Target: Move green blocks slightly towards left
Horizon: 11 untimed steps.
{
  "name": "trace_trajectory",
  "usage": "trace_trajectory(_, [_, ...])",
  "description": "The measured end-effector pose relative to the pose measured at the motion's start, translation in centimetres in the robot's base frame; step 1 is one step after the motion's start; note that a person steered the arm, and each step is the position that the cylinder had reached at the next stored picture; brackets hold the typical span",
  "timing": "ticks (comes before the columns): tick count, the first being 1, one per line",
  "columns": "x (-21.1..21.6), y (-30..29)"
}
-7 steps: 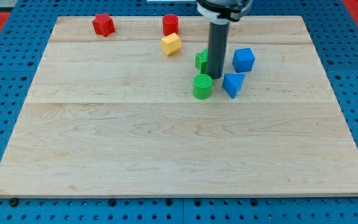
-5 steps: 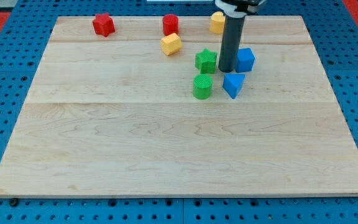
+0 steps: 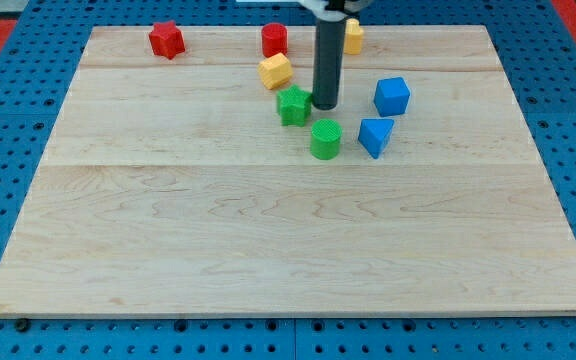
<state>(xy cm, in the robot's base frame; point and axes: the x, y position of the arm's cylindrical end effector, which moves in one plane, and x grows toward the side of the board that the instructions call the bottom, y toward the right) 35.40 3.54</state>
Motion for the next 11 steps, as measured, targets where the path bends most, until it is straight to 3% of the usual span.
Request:
trace_trajectory(5, [5.7,2.4])
trace_trajectory(7, [10.4,2.7])
trace_trajectory(8, [10.6,-0.2])
trace_trajectory(10, [8.7,4.2])
trace_trajectory(11, [8.5,1.8])
